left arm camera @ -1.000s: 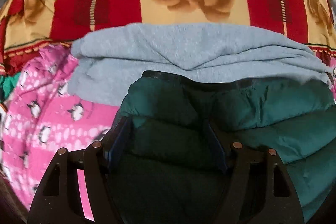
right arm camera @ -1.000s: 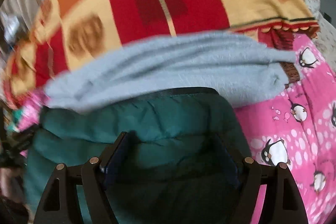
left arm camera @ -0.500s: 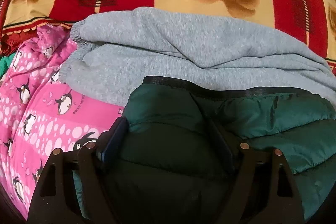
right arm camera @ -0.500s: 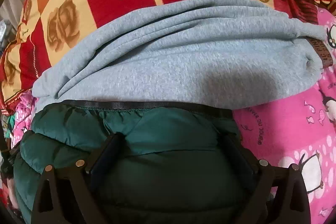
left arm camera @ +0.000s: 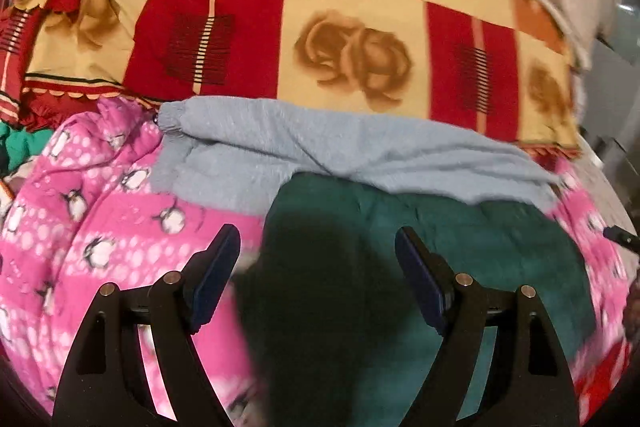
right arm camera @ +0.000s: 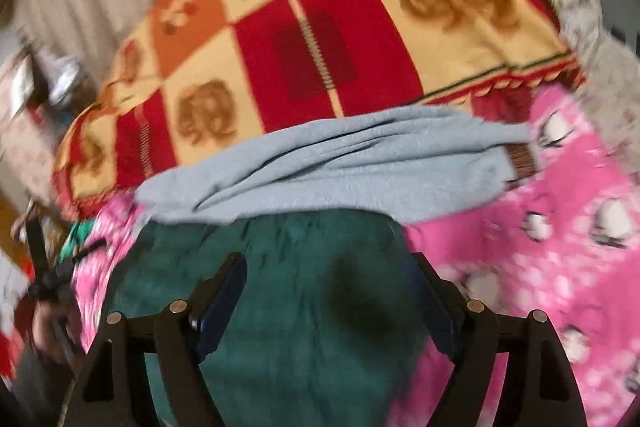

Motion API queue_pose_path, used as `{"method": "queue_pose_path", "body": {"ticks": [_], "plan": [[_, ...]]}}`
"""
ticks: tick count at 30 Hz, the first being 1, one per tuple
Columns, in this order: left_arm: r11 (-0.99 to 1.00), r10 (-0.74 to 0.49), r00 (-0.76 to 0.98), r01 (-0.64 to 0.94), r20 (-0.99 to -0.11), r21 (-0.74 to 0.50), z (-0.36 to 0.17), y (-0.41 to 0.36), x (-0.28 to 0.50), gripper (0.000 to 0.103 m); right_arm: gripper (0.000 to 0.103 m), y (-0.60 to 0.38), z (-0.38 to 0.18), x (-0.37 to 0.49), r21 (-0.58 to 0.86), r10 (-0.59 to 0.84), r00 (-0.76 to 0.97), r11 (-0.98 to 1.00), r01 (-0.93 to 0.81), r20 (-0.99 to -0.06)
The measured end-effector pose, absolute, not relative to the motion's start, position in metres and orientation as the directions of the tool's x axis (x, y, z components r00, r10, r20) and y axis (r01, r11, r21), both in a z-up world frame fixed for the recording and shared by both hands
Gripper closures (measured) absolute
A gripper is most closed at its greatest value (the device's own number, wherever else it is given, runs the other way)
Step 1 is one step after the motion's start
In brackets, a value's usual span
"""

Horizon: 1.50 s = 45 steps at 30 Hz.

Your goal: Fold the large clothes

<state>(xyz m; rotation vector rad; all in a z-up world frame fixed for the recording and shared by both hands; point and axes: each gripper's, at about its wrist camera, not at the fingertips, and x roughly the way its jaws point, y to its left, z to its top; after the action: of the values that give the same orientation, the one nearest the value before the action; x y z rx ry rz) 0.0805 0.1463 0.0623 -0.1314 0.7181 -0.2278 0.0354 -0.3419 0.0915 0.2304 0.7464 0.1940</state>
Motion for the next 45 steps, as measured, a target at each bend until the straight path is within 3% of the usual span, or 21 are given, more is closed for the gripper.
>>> {"method": "queue_pose_path", "body": {"ticks": [6, 9, 14, 17, 19, 21, 23, 32, 36, 41, 43, 45], "plan": [[0.925, -0.378, 0.69, 0.255, -0.618, -0.281, 0.018, 0.183, 0.006, 0.023, 0.023, -0.351, 0.051, -0.058, 0.348, 0.343, 0.694, 0.927, -0.14, -0.633], [0.892, -0.441, 0.681, 0.262, -0.585, -0.367, -0.009, 0.188, -0.012, 0.023, 0.023, -0.354, 0.022, -0.081, 0.458, 0.402, 0.709, 0.88, -0.125, -0.579], [0.851, -0.497, 0.648, 0.235, -0.577, -0.47, -0.035, 0.177, -0.003, 0.023, 0.022, -0.352, -0.023, -0.075, 0.622, 0.472, 0.69, 0.782, -0.04, -0.549], [0.849, -0.503, 0.639, 0.243, -0.581, -0.469, -0.039, 0.164, 0.0, 0.023, 0.019, -0.359, -0.046, -0.069, 0.752, 0.536, 0.705, 0.659, -0.006, -0.464], [0.85, -0.505, 0.632, 0.244, -0.588, -0.467, -0.04, 0.159, 0.003, 0.032, 0.021, -0.355, -0.042, -0.058, 0.782, 0.58, 0.69, 0.622, -0.032, -0.433], [0.854, -0.498, 0.636, 0.241, -0.59, -0.461, -0.039, 0.157, 0.004, 0.043, 0.03, -0.346, -0.039, -0.046, 0.782, 0.618, 0.662, 0.619, -0.076, -0.425], [0.861, -0.486, 0.643, 0.237, -0.592, -0.449, -0.038, 0.156, 0.002, 0.046, 0.038, -0.34, -0.037, -0.035, 0.759, 0.616, 0.658, 0.643, -0.104, -0.432], [0.885, -0.456, 0.612, 0.238, -0.646, -0.4, -0.03, 0.137, -0.004, 0.046, 0.042, -0.357, -0.036, 0.012, 0.732, 0.615, 0.684, 0.659, -0.172, -0.392], [0.891, -0.437, 0.622, 0.2, -0.65, -0.408, -0.031, 0.143, -0.001, 0.034, 0.036, -0.361, -0.036, 0.01, 0.753, 0.636, 0.661, 0.638, -0.16, -0.399], [0.901, -0.4, 0.654, 0.154, -0.642, -0.405, -0.015, 0.155, -0.015, 0.033, 0.033, -0.371, -0.027, -0.017, 0.755, 0.612, 0.651, 0.649, -0.089, -0.449], [0.916, -0.366, 0.683, 0.144, -0.632, -0.375, 0.0, 0.16, -0.03, 0.033, 0.033, -0.374, -0.014, -0.038, 0.714, 0.559, 0.665, 0.698, -0.054, -0.496], [0.935, -0.325, 0.695, 0.135, -0.641, -0.328, 0.012, 0.159, -0.044, 0.023, 0.033, -0.369, 0.006, -0.067, 0.607, 0.462, 0.681, 0.794, -0.034, -0.567]]}}
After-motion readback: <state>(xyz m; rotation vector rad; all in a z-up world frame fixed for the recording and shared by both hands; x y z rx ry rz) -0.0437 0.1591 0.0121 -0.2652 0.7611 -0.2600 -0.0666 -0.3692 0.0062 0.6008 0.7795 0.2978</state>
